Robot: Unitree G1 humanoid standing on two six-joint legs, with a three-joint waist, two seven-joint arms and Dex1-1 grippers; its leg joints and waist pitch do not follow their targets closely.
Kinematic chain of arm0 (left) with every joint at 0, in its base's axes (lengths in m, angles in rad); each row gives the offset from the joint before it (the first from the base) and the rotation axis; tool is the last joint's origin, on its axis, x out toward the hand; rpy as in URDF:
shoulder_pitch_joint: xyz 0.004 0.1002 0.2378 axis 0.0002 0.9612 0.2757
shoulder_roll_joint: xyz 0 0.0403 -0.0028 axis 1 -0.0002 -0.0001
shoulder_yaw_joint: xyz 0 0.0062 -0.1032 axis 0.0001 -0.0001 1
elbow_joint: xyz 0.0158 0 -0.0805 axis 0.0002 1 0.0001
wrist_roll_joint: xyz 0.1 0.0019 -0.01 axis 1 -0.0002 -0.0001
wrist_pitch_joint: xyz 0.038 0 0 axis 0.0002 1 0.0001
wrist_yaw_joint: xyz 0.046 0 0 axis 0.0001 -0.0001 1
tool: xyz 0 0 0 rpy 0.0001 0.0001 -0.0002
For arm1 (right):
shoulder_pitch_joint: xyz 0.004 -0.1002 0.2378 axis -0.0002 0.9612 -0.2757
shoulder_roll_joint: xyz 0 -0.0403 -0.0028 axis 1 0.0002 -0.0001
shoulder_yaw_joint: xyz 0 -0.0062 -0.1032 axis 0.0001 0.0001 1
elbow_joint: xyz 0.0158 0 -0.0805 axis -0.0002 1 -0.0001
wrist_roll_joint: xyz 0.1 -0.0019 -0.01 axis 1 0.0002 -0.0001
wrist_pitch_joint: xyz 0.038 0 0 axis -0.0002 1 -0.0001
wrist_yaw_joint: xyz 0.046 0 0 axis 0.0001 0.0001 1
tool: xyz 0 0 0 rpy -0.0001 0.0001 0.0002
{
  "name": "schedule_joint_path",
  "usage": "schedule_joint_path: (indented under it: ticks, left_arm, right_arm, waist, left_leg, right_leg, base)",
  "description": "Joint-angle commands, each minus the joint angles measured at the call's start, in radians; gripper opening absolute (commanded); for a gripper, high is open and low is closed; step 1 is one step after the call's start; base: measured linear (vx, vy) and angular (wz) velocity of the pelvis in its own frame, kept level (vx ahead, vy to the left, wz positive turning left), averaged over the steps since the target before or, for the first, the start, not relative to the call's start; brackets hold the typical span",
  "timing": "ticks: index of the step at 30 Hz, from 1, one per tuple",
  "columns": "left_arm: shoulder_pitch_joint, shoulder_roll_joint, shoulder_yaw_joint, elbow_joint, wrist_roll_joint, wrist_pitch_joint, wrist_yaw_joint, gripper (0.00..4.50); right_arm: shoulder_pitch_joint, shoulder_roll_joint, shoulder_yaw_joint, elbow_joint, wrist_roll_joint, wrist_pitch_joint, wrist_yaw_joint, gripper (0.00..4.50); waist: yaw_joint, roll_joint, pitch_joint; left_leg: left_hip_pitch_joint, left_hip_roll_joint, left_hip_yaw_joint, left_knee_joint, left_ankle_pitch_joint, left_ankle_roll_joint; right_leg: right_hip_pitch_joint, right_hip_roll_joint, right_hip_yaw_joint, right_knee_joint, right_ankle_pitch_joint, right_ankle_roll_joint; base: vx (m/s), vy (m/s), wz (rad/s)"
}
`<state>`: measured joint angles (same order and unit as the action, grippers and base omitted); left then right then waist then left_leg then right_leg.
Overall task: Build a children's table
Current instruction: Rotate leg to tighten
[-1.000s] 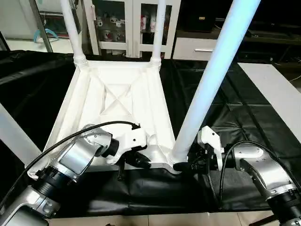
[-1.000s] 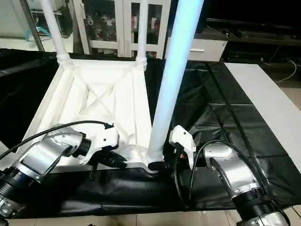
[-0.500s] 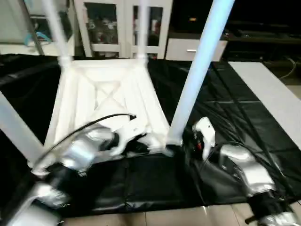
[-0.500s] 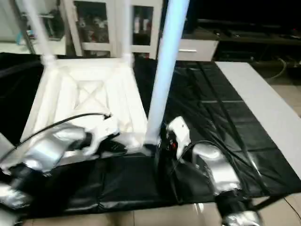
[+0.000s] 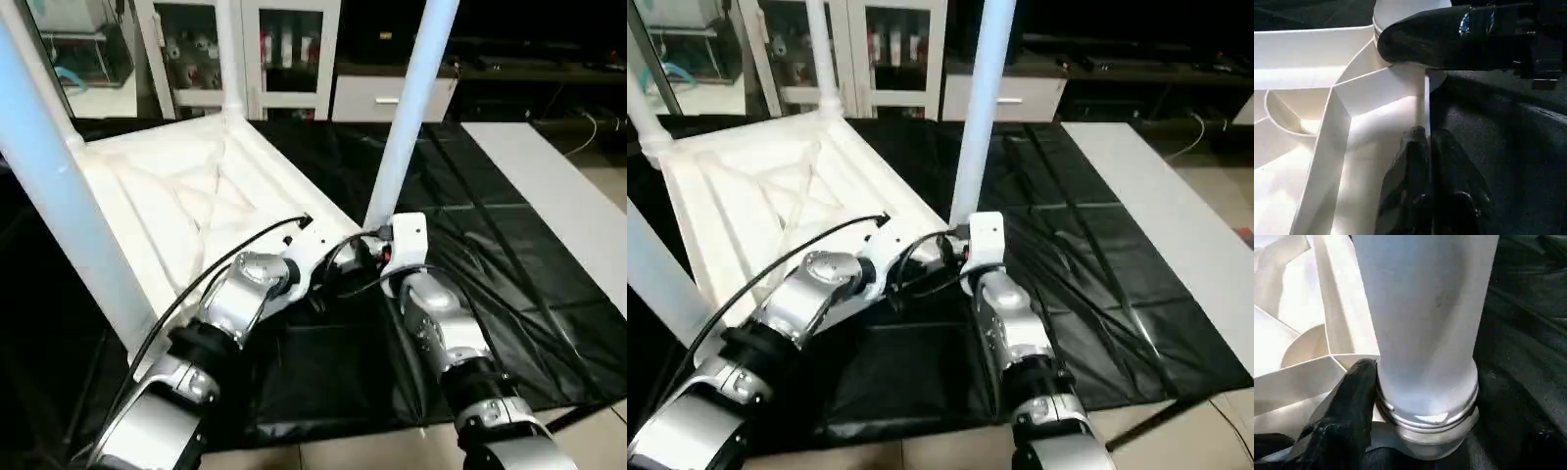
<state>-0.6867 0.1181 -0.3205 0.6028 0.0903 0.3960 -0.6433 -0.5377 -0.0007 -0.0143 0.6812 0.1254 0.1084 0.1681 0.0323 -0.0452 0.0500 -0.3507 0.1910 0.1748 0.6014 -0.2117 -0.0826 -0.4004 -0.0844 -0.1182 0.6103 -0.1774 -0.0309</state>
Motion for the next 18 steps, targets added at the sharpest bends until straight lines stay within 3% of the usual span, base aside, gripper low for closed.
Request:
schedule_joint_path:
  ticks: [1, 2, 3, 9, 11, 13, 14, 18]
  left_arm:
    - [0.003, -0.007, -0.022, 0.056, 0.015, 0.000, 0.009, 0.00]
    - [0.002, -0.003, -0.021, 0.064, 0.018, -0.008, 0.000, 0.00]
    - [0.004, 0.004, -0.022, 0.064, 0.019, -0.012, -0.013, 0.00]
    - [0.044, 0.058, -0.054, -0.007, 0.000, -0.028, -0.150, 0.00]
    - [0.057, 0.076, -0.063, -0.031, -0.007, -0.021, -0.189, 0.00]
    - [0.076, 0.109, -0.087, -0.069, -0.016, -0.033, -0.263, 0.00]
    - [0.094, 0.141, -0.111, -0.109, -0.024, -0.055, -0.338, 0.00]
    - [0.129, 0.206, -0.147, -0.200, -0.050, -0.057, -0.469, 0.00]
  right_arm:
    - [0.003, 0.027, 0.051, -0.022, 0.011, -0.048, 0.107, 2.69]
    - [0.010, 0.014, 0.063, -0.034, 0.017, -0.055, 0.147, 3.25]
    - [0.019, -0.006, 0.076, -0.051, 0.014, -0.058, 0.174, 3.39]
    - [0.079, -0.133, 0.095, -0.197, 0.065, 0.009, 0.401, 3.83]
    - [0.102, -0.195, 0.112, -0.252, 0.083, 0.043, 0.502, 3.96]
    - [0.141, -0.305, 0.160, -0.318, 0.084, 0.072, 0.651, 4.21]
    - [0.178, -0.404, 0.200, -0.369, 0.074, 0.069, 0.780, 4.21]
    - [0.219, -0.520, 0.214, -0.425, 0.091, 0.101, 0.928, 4.21]
  waist:
    - [0.006, 0.000, -0.065]
    - [0.009, 0.001, -0.065]
    - [0.011, 0.003, -0.064]
    - [0.010, 0.003, -0.060]
    - [0.012, 0.005, -0.059]
    - [0.012, 0.009, -0.057]
    - [0.019, 0.006, -0.058]
    - [0.030, 0.007, -0.058]
  left_leg:
    - [-0.005, 0.045, -0.013, -0.071, -0.101, 0.059]
    - [-0.004, 0.044, -0.011, -0.070, -0.098, 0.065]
    - [-0.003, 0.044, -0.011, -0.071, -0.103, 0.068]
    - [-0.007, 0.048, -0.015, -0.073, -0.139, 0.081]
    - [-0.003, 0.051, -0.015, -0.073, -0.146, 0.089]
    - [-0.003, 0.050, -0.013, -0.074, -0.158, 0.083]
    - [-0.003, 0.052, -0.015, -0.073, -0.161, 0.086]
    - [-0.001, 0.054, -0.014, -0.073, -0.164, 0.094]
  right_leg:
    - [0.058, -0.081, 0.071, -0.074, -0.175, -0.183]
    - [0.058, -0.081, 0.071, -0.074, -0.176, -0.187]
    - [0.058, -0.081, 0.070, -0.076, -0.185, -0.188]
    - [0.064, -0.081, 0.070, -0.082, -0.227, -0.180]
    - [0.061, -0.080, 0.070, -0.082, -0.231, -0.180]
    - [0.059, -0.078, 0.070, -0.087, -0.259, -0.178]
    - [0.065, -0.078, 0.069, -0.087, -0.257, -0.172]
    - [0.058, -0.081, 0.071, -0.085, -0.248, -0.192]
  base:
    - [0.000, 0.000, 0.00]
    - [0.000, 0.000, 0.00]
    - [0.000, 0.000, 0.00]
    - [0.000, 0.000, 0.00]
    - [0.000, 0.000, 0.00]
    - [0.000, 0.000, 0.00]
    - [0.000, 0.000, 0.00]
    - [0.000, 0.000, 0.00]
